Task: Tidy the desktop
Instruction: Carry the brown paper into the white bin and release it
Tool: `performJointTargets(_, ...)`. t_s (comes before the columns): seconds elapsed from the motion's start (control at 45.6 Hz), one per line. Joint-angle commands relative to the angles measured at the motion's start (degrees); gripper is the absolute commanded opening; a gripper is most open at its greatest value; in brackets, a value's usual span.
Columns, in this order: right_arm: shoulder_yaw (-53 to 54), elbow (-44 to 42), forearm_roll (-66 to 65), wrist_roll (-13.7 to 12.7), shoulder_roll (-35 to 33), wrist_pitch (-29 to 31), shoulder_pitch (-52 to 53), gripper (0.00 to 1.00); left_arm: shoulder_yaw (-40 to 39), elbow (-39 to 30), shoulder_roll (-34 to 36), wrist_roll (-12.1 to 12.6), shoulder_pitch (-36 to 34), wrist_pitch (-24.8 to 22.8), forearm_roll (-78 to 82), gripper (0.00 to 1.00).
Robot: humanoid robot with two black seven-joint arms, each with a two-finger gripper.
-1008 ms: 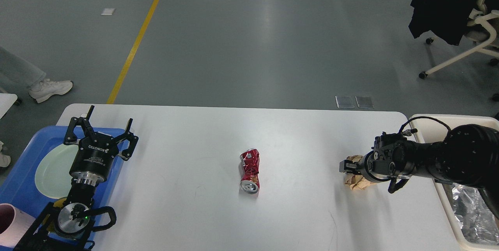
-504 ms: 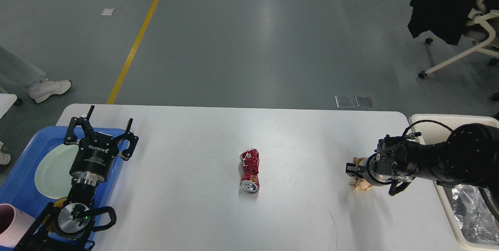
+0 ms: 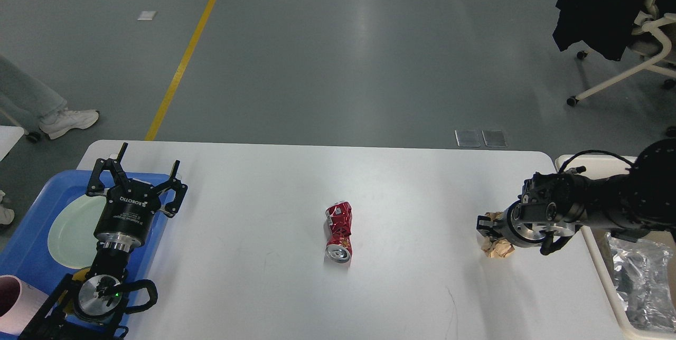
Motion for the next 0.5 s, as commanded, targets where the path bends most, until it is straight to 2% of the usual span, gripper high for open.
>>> performJointTargets(0.0, -0.6, 10.0, 0.0, -0.1, -5.1, 1.9, 8.5, 0.0, 0.0, 0.0, 0.0, 0.0, 0.0, -0.1, 0.0, 0.96)
performJointTargets(0.153, -6.5, 23.0, 0.4, -0.1, -8.1, 5.4, 23.0, 0.0, 0.0, 0.0, 0.0, 0.0, 0.0, 0.0, 0.0, 0.96)
performJointTargets(0.285, -12.8, 32.5, 0.5, 0.0, -8.0, 11.6, 37.2, 0.0, 0.0, 0.0, 0.1, 0.0, 0.0, 0.0, 0.0, 0.96)
performJointTargets(0.394, -16.2, 38.0, 0.5, 0.1, -7.9, 20.2, 48.9, 0.0, 0.0, 0.0, 0.0, 0.0, 0.0, 0.0, 0.0, 0.96)
performJointTargets(0.482, -17.7, 39.2, 0.6, 0.1, -8.0, 28.3, 55.5, 0.0, 0.0, 0.0, 0.1, 0.0, 0.0, 0.0, 0.0, 0.96)
